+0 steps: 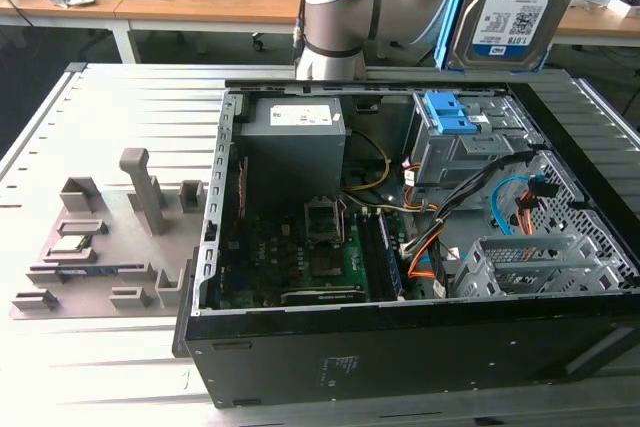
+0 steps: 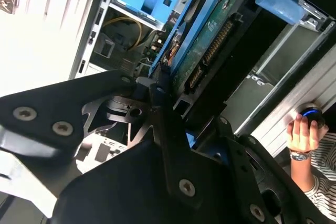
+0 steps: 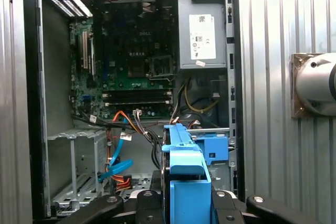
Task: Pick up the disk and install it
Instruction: 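Pick up the disk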
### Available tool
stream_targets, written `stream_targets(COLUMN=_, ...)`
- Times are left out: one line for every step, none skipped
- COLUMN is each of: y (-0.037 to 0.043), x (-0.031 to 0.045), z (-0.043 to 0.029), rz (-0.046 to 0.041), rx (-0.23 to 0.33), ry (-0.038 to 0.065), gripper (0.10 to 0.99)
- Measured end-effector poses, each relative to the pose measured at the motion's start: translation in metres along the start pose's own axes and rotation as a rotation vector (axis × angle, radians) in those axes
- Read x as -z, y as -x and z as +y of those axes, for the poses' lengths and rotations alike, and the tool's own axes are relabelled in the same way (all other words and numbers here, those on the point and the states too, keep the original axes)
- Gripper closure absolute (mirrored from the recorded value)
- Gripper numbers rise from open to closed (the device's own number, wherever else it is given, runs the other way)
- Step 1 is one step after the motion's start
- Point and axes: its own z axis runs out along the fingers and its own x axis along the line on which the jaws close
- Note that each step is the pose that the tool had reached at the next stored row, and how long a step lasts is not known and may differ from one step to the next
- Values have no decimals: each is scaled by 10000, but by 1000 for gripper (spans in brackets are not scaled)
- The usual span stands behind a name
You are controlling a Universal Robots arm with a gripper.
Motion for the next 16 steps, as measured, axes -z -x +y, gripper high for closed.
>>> stream_targets(y=-30, x=0, z=-1, rz=3, rx=1, ry=-1, gripper=722)
stream_targets(y=-49, x=0, z=-1, rz=7, rx=0, ry=-1, gripper=722)
stream_targets(y=-69, x=0, z=-2, rz=17, rx=0, ry=-1, gripper=722)
stream_targets(y=-79, x=0, z=-3, rz=24, rx=1, ry=-1, gripper=722)
stream_targets(y=-90, x=-1, z=-3, rz=29, rx=0, ry=-1, gripper=722)
stream_targets(y=-103, x=-1, z=-3, rz=37, rx=1, ry=-1, gripper=722)
stream_targets(y=-112, x=-1, z=-3, rz=41, rx=0, ry=-1, gripper=722)
stream_targets(y=-121, x=-1, z=-3, rz=45, rx=-1, ry=-2, gripper=722)
stream_targets(y=-138, x=-1, z=-4, rz=57, rx=0, ry=-2, gripper=722)
stream_targets(y=-148, x=-1, z=-4, rz=64, rx=0, ry=-2, gripper=722)
stream_targets(y=-157, x=-1, z=-5, rz=69, rx=0, ry=-2, gripper=722)
stream_targets(y=-174, x=-2, z=-5, rz=77, rx=0, ry=-3, gripper=722)
stream_targets(y=-188, x=-2, z=-6, rz=83, rx=0, ry=-3, gripper=722)
stream_targets(y=-197, x=-2, z=-6, rz=88, rx=0, ry=-3, gripper=722)
stream_targets(y=-214, x=-2, z=-6, rz=95, rx=0, ry=-3, gripper=722)
stream_targets(y=-223, x=-3, z=-7, rz=99, rx=-1, ry=-3, gripper=722)
